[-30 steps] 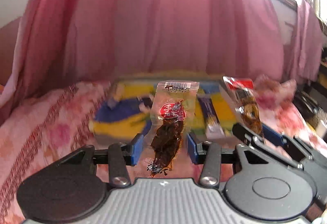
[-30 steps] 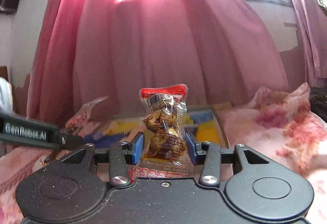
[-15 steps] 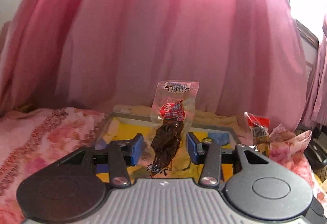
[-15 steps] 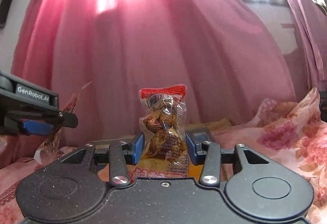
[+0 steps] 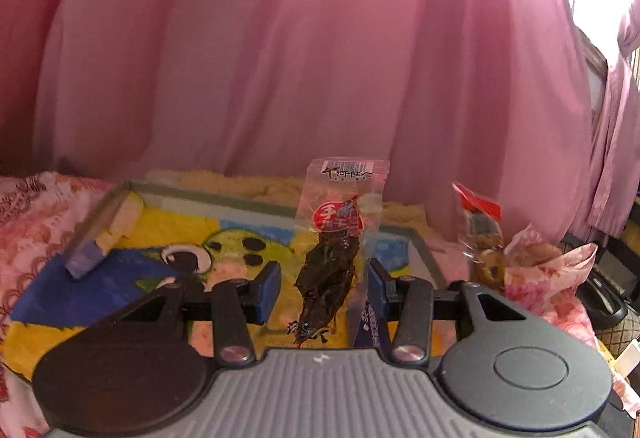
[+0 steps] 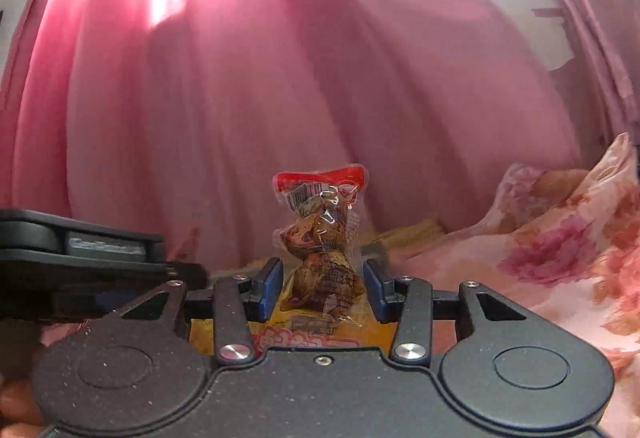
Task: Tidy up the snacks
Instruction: 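Carry both packs into the grey tray and open both tools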
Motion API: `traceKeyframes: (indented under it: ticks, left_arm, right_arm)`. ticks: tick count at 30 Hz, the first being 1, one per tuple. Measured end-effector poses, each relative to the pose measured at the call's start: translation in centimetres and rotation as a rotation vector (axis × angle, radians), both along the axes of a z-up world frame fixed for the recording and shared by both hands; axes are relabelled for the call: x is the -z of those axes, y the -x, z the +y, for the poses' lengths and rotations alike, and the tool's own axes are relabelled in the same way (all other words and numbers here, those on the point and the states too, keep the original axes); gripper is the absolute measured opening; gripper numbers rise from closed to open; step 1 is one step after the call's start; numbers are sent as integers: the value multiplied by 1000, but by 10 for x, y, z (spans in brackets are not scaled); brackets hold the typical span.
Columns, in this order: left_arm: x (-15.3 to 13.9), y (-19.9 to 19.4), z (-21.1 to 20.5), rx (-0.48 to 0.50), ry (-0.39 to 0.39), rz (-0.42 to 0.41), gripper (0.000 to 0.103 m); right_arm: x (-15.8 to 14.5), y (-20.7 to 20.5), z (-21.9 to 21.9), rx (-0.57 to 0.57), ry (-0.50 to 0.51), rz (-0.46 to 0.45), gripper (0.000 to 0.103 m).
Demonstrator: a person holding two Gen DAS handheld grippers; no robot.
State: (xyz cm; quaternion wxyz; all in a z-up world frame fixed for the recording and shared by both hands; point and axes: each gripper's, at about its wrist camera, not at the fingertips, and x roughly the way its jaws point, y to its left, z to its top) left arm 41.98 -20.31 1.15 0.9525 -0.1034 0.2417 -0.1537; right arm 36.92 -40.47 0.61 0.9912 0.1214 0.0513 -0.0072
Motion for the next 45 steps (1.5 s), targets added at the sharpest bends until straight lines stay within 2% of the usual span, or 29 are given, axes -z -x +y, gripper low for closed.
traceKeyframes:
  ticks: [5,8,14,22,27,30,32,34,39,45]
  left_arm:
    - [11,-7,2,-15,1,33,49]
    - [16,-13,7,-33,30,82,49]
    - [20,-20,7,-36,39,123,49]
    - [27,-25,-1,-45,8,172,49]
    - [31,-26,1,-60,16,201,51]
    - [29,-26,0,-58,8,208,52]
    - [27,-23,0,-56,12,198,61]
    - [25,-19,0,-63,15,180,69]
    - [14,-9,2,-66,23,136,79]
    - [-11,14,11,-75,16,45,91]
  right_arm:
    - [4,-13,9,-36,17,81,46]
    - [6,-16,11,-38,38,122,46]
    - [12,-20,7,-23,16,180,46]
    - [17,-24,6,-21,19,207,47]
    - [18,-27,4,-17,32,211,49]
    - [18,-25,8,-20,63,215,50]
    - [17,-25,10,-11,96,218,50]
    - [15,-22,11,-3,113,214,57]
    - [7,-12,9,13,114,189,70]
    - [-13,14,10,56,121,117,92]
